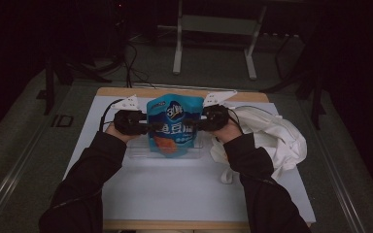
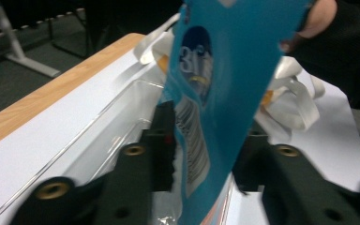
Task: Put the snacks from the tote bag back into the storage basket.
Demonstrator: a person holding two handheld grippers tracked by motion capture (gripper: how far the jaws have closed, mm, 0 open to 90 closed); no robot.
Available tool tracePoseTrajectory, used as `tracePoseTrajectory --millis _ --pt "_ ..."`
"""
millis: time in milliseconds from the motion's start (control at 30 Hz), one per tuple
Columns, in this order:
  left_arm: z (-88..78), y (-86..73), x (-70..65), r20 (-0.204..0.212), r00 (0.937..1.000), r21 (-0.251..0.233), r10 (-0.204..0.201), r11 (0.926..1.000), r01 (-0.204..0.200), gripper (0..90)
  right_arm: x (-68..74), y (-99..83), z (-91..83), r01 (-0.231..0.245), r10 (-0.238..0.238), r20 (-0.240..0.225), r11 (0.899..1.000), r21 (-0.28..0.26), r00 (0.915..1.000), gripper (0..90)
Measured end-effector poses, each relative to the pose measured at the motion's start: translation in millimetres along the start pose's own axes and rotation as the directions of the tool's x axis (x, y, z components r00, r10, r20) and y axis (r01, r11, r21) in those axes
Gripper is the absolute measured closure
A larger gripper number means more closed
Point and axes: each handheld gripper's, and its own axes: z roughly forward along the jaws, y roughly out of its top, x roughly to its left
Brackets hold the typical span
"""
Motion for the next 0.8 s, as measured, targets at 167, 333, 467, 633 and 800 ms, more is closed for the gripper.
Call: tracePoseTrajectory --millis 167,333,467,633,800 --pt "-3.4 2.1 -6.8 -0.046 0.9989 -0.033 -0.006 0.9994 0.005 31.2 0.8 -0.7 -7.0 0.005 -0.005 0.030 1.000 0.001 0.9995 42.6" --pt "1.2 1.7 -11.8 -0.054 0.9979 0.023 -0.036 0.9991 0.037 8.8 -0.9 -1.6 -11.0 -0.040 0.040 0.031 0.999 0.000 0.9987 24.9" --pt "1.1 -0.6 -16.2 -0.068 0.9966 0.004 -0.047 0.9989 0.047 1.2 -2.9 -3.4 -16.1 -0.075 0.076 0.037 0.997 -0.019 0.9964 14.0" --pt "0.3 -4.1 -23.9 -0.100 0.9939 0.000 -0.045 0.9990 0.045 1.2 -1.2 -7.5 -22.6 -0.056 0.057 0.040 0.998 -0.025 0.9976 14.1" --pt "-2.5 -9.7 -28.5 -0.107 0.9899 -0.009 -0.093 0.9957 0.092 1.2 3.8 -12.3 -28.4 -0.044 0.045 0.060 0.999 -0.013 0.9972 14.2"
